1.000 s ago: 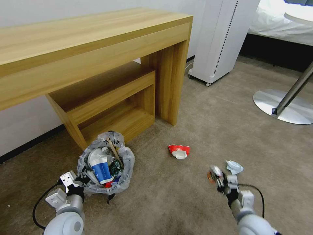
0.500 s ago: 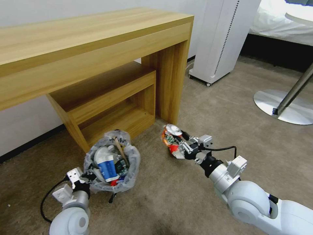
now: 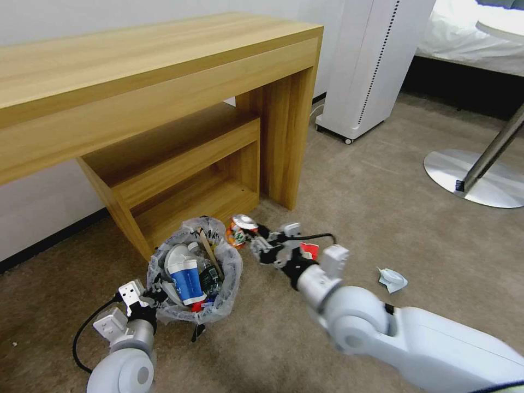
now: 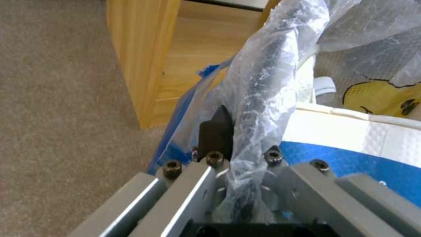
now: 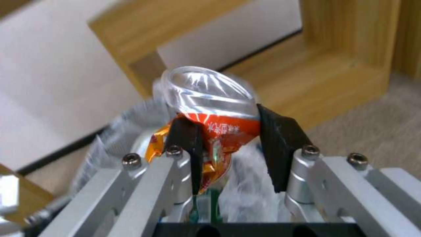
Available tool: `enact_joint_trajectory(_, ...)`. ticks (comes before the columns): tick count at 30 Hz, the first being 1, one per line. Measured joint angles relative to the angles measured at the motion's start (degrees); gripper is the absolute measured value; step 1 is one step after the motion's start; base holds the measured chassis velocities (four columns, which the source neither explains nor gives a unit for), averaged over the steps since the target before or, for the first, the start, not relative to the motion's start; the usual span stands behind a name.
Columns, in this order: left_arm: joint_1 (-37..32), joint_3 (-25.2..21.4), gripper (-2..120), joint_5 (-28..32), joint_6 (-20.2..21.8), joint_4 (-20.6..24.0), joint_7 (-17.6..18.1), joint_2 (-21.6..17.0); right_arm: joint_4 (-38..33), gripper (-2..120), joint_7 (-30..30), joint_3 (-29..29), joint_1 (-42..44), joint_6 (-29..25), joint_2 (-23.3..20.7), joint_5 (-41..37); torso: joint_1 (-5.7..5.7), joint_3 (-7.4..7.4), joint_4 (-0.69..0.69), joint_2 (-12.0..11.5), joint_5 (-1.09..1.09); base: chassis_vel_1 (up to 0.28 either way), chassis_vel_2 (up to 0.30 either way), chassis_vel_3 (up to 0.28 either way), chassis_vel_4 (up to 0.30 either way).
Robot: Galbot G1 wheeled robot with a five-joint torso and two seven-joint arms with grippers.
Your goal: Pick up the trash bin and place the garbage on the floor into it.
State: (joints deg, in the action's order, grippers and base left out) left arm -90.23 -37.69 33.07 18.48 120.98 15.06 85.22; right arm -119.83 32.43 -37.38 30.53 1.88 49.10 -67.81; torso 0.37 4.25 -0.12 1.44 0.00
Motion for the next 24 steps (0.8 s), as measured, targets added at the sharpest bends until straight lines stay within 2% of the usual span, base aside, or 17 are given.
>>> enact_joint_trajectory(2, -0.2, -0.1, 0, -0.1, 0.0, 0.2, 0.0, 0.1, 0.5, 26, 0.4, -0.5, -0.1, 0.2, 0.6, 0.0, 0.00, 0.00, -0.01, 0.0, -0.01, 0.000, 0.000, 0.000, 0.000)
enact_joint_trajectory(4, -1.7, -1.2, 0, -0.7, -0.3, 1.6, -0.3, 0.6, 5.1, 26, 2.7, -3.8, -0.9, 1.3, 5.0, -0.3, 0.00, 0.00, 0.00, 0.0, 0.00, 0.000, 0.000, 0.000, 0.000)
enact_joint_trajectory(10, -2.7, -1.6, 0, -1.3, -0.8, 2.3, -0.5, 1.1, 8.6, 26, 3.0, -6.7, -1.8, 1.0, 7.9, 0.9, 0.00, 0.00, 0.00, 0.0, 0.00, 0.000, 0.000, 0.000, 0.000)
enact_joint_trajectory(24, -3.2, -2.2, 0, -1.8, -1.3, 2.6, -1.1, 1.8, 6.9, 26, 3.4, -9.1, -3.9, 1.5, 8.8, 0.5, 0.00, 0.00, -0.01, 0.0, 0.00, 0.000, 0.000, 0.000, 0.000)
